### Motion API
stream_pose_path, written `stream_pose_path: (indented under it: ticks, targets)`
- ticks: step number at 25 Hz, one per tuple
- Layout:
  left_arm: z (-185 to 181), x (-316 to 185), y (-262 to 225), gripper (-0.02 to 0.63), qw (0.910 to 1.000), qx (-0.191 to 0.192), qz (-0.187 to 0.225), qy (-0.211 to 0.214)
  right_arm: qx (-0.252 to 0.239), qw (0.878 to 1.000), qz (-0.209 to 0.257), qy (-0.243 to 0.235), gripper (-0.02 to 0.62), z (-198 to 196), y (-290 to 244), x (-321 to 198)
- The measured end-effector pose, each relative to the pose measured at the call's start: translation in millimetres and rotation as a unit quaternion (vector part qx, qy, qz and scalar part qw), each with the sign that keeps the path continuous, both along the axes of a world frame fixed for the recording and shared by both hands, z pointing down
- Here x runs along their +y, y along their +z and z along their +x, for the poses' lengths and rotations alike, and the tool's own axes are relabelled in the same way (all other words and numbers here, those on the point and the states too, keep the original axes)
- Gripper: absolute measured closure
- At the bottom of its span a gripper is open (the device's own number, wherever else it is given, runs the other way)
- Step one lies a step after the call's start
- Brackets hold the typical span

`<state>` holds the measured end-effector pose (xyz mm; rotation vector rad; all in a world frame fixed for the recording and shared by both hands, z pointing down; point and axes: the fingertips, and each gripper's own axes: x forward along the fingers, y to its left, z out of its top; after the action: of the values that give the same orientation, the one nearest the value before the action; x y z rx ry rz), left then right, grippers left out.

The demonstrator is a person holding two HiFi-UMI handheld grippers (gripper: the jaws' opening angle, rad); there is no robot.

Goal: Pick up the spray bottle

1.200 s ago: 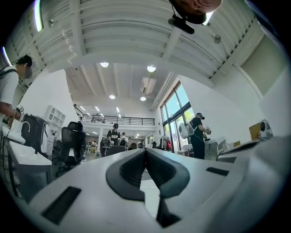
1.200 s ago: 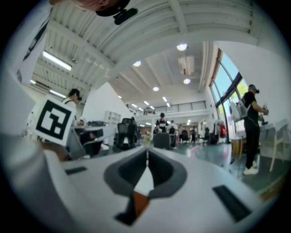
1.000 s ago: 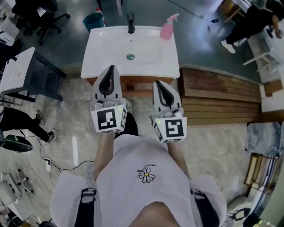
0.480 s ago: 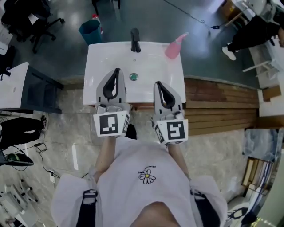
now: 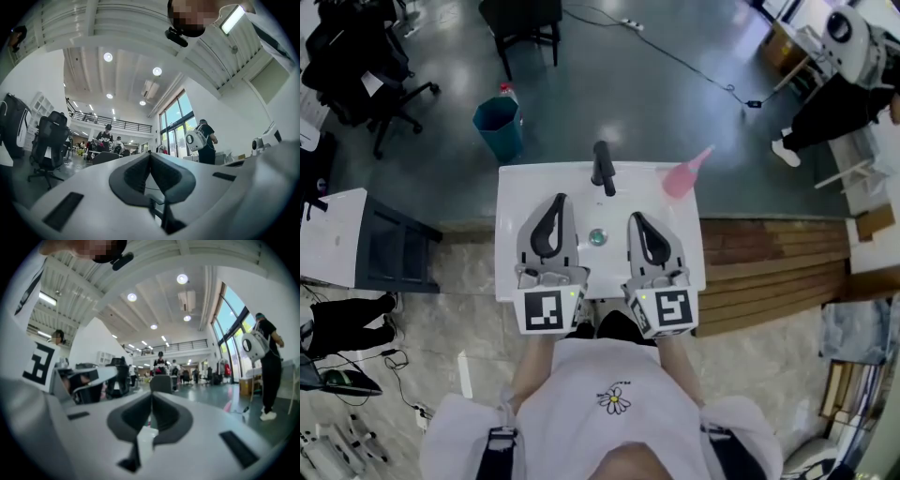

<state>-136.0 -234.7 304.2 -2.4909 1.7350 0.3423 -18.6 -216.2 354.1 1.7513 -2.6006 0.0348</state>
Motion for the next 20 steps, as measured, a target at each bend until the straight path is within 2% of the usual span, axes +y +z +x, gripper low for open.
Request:
stream_pose_path:
  ticks: [7,11,20]
  targets:
    - [0,-25,7,0.586,0.9996,-0.02,-0.013,-0.015,0.003,1.0,0.021,-0.02,0.565,-5,-8,-26]
    - [6,-30,-1,0.586,0.9995,-0.015,0.002,-0.026,0.013,0.999,0.025,-0.028,0.565,-2,-12,-32]
    - [27,-32,0,0.586,0.9993,-0.019,-0.001,-0.032,-0.001,0.999,0.024,-0.044,0.565,7,-12,-32]
